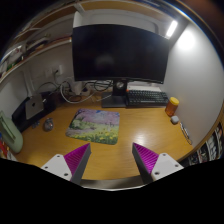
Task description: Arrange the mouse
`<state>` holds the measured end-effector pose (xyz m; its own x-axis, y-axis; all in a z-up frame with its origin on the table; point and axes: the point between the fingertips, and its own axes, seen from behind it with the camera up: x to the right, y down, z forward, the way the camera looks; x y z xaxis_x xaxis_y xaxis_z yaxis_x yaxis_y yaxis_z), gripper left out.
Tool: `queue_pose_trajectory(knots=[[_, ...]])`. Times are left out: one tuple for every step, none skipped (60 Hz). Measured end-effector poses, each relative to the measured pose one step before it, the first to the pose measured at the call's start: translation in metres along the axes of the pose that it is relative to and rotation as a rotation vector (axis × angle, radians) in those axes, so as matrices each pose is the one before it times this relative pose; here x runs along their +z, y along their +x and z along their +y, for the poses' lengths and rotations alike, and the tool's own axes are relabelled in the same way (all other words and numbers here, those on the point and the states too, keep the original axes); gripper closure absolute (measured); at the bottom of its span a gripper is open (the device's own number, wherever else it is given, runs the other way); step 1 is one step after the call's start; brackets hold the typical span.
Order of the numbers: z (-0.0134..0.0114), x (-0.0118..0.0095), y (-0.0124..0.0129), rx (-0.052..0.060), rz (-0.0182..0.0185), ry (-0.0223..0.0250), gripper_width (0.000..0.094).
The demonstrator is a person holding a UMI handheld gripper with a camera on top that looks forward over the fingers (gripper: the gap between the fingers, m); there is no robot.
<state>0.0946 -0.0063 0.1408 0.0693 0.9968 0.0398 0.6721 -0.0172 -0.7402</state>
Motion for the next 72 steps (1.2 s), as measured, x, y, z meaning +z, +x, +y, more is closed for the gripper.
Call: queue_pose_trajectory(knots=[[0.00027, 0.00014, -0.00226, -0.0044, -0.00660, -0.00005, 0.0069], [0.00129, -0.00050, -0.00421, -0.0041, -0.00610, 0.00010, 0.0071], [0.00148, -0.00064, -0.00526, -0.0042, -0.00594, -0.00039, 0.0070], [0.00122, -0.00013, -0.00475, -0.0049, -0.00664, -0.00068, 0.0072], [0.00102, -0.00020, -0.00514, -0.0042, -0.00664, -0.00080, 0.0074], [0.00094, -0.00026, -0.00491, -0.0041, -0.00613, -0.00082, 0.0074], [0.00079, -0.00014, -0.00516, -0.0034, -0.00564, -0.00030, 0.0073], [0.00058, -0.00025, -0.00466, -0.0040, -0.00491, 0.00008, 0.0073], [-0.00146, 0.00138, 0.00099, -0.0054, -0.01118, -0.00331, 0.0073], [0.00119, -0.00126, -0.01010, -0.0035, -0.00023, 0.00082, 0.0073], [0.00028, -0.00059, -0.00461, -0.0044, -0.00597, 0.00044, 0.0074], [0.00053, -0.00009, -0.00486, -0.0041, -0.00642, 0.00063, 0.0073], [0.00029, 0.00000, -0.00491, -0.0040, -0.00629, 0.00035, 0.0074], [0.00023, 0.00013, -0.00464, -0.0037, -0.00616, -0.00042, 0.0073], [0.00040, 0.00017, -0.00500, -0.0038, -0.00672, -0.00108, 0.0073], [0.00067, 0.00019, -0.00498, -0.0036, -0.00682, -0.00155, 0.0074], [0.00054, 0.00018, -0.00448, -0.0041, -0.00642, -0.00216, 0.0074], [-0.00002, 0.00073, -0.00120, -0.0051, -0.00886, -0.00364, 0.0074], [0.00121, 0.00010, -0.00706, -0.0014, -0.00546, -0.00101, 0.0074], [0.00021, 0.00003, -0.00591, -0.0029, -0.00439, -0.00018, 0.0074], [0.00021, 0.00001, -0.00481, -0.0035, -0.00658, -0.00106, 0.0072], [0.00046, 0.00031, -0.00500, -0.0034, -0.00673, -0.00120, 0.0071], [0.00043, 0.00000, -0.00468, -0.0035, -0.00636, -0.00142, 0.0072], [0.00043, 0.00039, -0.00470, -0.0031, -0.00560, -0.00097, 0.0073], [0.00033, 0.00032, -0.00435, -0.0031, -0.00526, -0.00127, 0.0074], [0.00009, 0.00054, -0.00454, -0.0027, -0.00492, -0.00093, 0.0073], [0.00018, 0.00057, -0.00546, -0.0016, -0.00389, -0.00104, 0.0072], [0.00022, 0.00073, -0.00527, -0.0021, -0.00408, -0.00034, 0.0073], [0.00017, 0.00042, -0.00478, -0.0016, -0.00458, -0.00092, 0.0071], [0.00038, 0.00062, -0.00481, -0.0016, -0.00400, -0.00084, 0.0070], [0.00015, 0.00047, -0.00465, -0.0014, -0.00363, -0.00195, 0.0069], [0.00045, 0.00074, -0.00466, -0.0016, -0.00341, -0.00231, 0.0071], [0.00021, 0.00066, -0.00476, -0.0019, -0.00355, -0.00247, 0.0072], [0.00059, -0.00006, -0.00447, -0.0016, -0.00480, -0.00130, 0.0071], [-0.00020, 0.00088, -0.00471, -0.0013, -0.00439, -0.00061, 0.0070], [-0.00019, 0.00076, -0.00491, -0.0016, -0.00449, -0.00030, 0.0070], [-0.00011, 0.00095, -0.00472, -0.0019, -0.00438, -0.00065, 0.0070], [-0.00006, 0.00090, -0.00436, -0.0020, -0.00357, -0.00066, 0.0070], [0.00001, 0.00089, -0.00468, -0.0019, -0.00321, -0.00109, 0.0070], [-0.00017, 0.00100, -0.00428, -0.0021, -0.00340, -0.00089, 0.0070], [0.00037, 0.00035, -0.00330, -0.0023, -0.00349, 0.00044, 0.0070], [-0.00058, 0.00205, -0.00537, -0.0010, -0.00379, -0.00115, 0.0072], [0.00055, 0.00075, -0.00337, -0.0021, -0.00289, 0.00022, 0.0073], [-0.00014, 0.00215, -0.00533, -0.0014, -0.00345, -0.00239, 0.0072], [0.00021, 0.00165, -0.00451, -0.0022, -0.00266, -0.00177, 0.0073], [0.00034, 0.00154, -0.00433, -0.0021, -0.00303, -0.00230, 0.0071], [0.00055, 0.00168, -0.00441, -0.0020, -0.00294, -0.00280, 0.0072], [0.00058, 0.00180, -0.00419, -0.0017, -0.00239, -0.00308, 0.0075], [0.00048, 0.00195, -0.00404, -0.0013, -0.00225, -0.00307, 0.0073], [0.00037, 0.00189, -0.00399, -0.0015, -0.00219, -0.00329, 0.0073], [0.00033, 0.00182, -0.00395, -0.0008, -0.00227, -0.00317, 0.0073], [0.00023, 0.00214, -0.00381, -0.0001, -0.00205, -0.00278, 0.0073], [-0.00011, 0.00170, -0.00379, 0.0002, -0.00182, -0.00254, 0.0074], [-0.00015, 0.00208, -0.00377, 0.0000, -0.00135, -0.00213, 0.0074], [-0.00030, 0.00215, -0.00326, 0.0003, -0.00100, -0.00131, 0.0075], [-0.00047, 0.00210, -0.00302, 0.0004, -0.00033, -0.00097, 0.0075], [-0.00044, 0.00201, -0.00288, 0.0002, 0.00008, -0.00130, 0.0075], [-0.00003, 0.00374, -0.00348, 0.0002, 0.00083, 0.00263, 0.0068], [-0.00081, 0.00224, -0.00244, -0.0008, -0.00024, -0.00108, 0.0069], [-0.00092, 0.00237, -0.00244, -0.0014, 0.00016, -0.00025, 0.0073], [-0.00094, 0.00256, -0.00246, -0.0013, 0.00108, 0.00025, 0.0074], [-0.00096, 0.00246, -0.00220, -0.0014, 0.00124, -0.00041, 0.0071], [-0.00065, 0.00270, -0.00232, -0.0015, 0.00101, -0.00071, 0.0072], [-0.00080, 0.00296, -0.00278, -0.0012, 0.00195, -0.00191, 0.0073], [-0.00059, 0.00278, -0.00206, -0.0013, 0.00097, -0.00091, 0.0072], [-0.00077, 0.00290, -0.00178, -0.0004, 0.00102, -0.00104, 0.0075], [-0.00089, 0.00287, -0.00190, 0.0007, 0.00137, -0.00015, 0.0074], [-0.00116, 0.00270, -0.00165, 0.0011, 0.00161, 0.00066, 0.0072], [-0.00146, 0.00338, -0.00277, 0.0030, 0.00287, 0.00266, 0.0075], [-0.00108, 0.00292, -0.00155, 0.0021, 0.00239, 0.00088, 0.0072], [-0.00127, 0.00307, -0.00138, 0.0016, 0.00246, 0.00101, 0.0073], [-0.00117, 0.00302, -0.00147, 0.0014, 0.00271, 0.00114, 0.0069]])
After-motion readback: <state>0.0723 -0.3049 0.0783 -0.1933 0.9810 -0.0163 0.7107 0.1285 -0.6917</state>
